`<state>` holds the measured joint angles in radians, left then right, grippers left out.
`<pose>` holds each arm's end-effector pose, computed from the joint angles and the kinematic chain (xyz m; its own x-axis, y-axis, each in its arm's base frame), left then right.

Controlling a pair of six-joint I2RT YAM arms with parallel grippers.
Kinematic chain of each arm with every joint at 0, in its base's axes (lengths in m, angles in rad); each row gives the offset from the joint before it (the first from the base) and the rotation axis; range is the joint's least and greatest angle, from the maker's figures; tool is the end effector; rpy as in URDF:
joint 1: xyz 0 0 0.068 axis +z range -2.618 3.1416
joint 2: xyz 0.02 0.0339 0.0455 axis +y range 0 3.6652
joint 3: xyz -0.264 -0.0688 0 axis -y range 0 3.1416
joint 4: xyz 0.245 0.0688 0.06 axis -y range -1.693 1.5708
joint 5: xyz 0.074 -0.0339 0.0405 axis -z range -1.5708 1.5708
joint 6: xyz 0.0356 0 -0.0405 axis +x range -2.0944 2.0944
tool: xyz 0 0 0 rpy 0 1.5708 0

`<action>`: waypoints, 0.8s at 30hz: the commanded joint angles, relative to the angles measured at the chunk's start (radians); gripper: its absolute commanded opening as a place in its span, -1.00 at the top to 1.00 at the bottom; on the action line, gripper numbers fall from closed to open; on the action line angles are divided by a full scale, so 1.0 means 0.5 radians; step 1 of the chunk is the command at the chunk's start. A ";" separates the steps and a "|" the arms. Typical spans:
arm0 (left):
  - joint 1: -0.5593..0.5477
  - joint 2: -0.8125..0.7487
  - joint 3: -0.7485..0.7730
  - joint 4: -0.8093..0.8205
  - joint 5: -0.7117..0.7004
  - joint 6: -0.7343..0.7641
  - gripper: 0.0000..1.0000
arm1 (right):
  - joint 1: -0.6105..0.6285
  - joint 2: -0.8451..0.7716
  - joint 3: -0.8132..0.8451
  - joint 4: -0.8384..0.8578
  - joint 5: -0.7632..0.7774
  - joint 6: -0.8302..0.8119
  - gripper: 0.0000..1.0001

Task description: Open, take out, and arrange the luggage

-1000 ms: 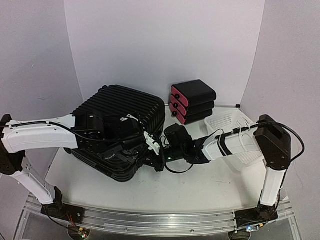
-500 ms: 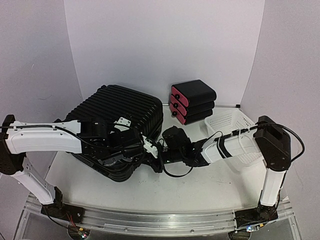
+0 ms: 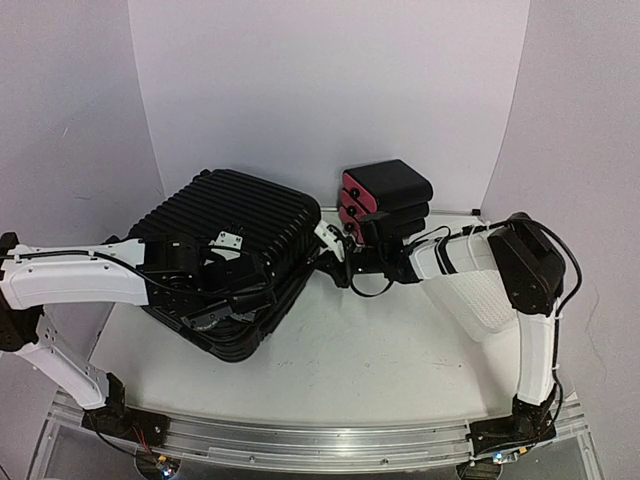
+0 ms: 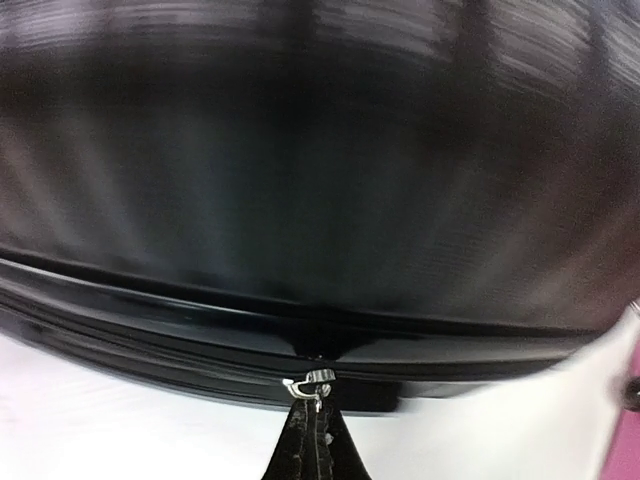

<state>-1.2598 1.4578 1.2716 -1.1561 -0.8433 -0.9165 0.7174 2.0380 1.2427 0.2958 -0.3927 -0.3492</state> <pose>0.1062 -0.2434 0.2943 -0.6427 0.2751 -0.7151 0.1173 0.9576 0.2630 0.3279 0.3042 0.1651 -0.0447 -0.4585 -0.8876 -0.9321 0.3389 -0.1281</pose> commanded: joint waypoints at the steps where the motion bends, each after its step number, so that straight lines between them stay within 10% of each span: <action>1: 0.058 -0.050 -0.110 -0.381 0.121 -0.043 -0.93 | -0.206 0.105 0.222 0.031 0.093 0.022 1.00; 13: 0.189 -0.290 0.253 -0.222 0.498 0.424 -0.99 | -0.326 0.300 0.587 0.036 -0.163 0.174 1.00; 18: 0.899 -0.512 0.417 0.263 1.145 0.957 -0.99 | -0.254 0.098 0.291 0.212 -0.190 0.209 1.00; 24: 1.725 0.050 0.862 0.357 1.818 1.243 -0.99 | -0.119 -0.200 -0.073 0.285 -0.097 0.182 1.00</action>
<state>-0.5529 1.3037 1.5879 -1.0611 -0.2203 -0.4576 0.6086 2.0914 1.2926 0.3714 -0.4389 -0.2607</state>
